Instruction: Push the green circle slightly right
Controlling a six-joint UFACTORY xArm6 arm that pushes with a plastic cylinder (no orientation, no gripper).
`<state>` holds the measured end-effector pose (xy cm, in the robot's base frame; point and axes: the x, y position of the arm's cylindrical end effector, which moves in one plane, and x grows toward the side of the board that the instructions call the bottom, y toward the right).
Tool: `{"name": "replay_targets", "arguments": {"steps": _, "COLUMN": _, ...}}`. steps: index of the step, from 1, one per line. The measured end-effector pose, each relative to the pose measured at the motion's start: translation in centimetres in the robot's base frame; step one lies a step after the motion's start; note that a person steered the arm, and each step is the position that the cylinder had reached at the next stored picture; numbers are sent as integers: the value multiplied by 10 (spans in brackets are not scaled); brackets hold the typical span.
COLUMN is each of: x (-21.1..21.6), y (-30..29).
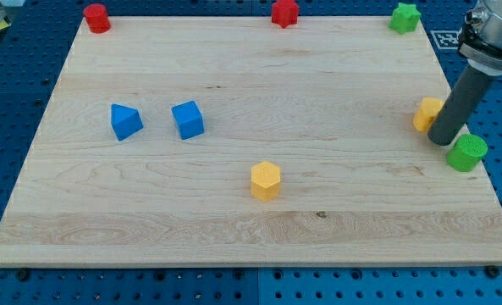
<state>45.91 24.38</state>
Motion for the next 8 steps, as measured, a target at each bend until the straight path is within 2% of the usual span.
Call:
{"name": "replay_targets", "arguments": {"steps": 2, "x": -14, "y": -65}}
{"name": "replay_targets", "arguments": {"steps": 3, "x": -41, "y": -70}}
{"name": "replay_targets", "arguments": {"steps": 4, "x": -49, "y": -69}}
{"name": "replay_targets", "arguments": {"steps": 7, "x": 23, "y": 16}}
{"name": "replay_targets", "arguments": {"steps": 8, "x": 23, "y": 16}}
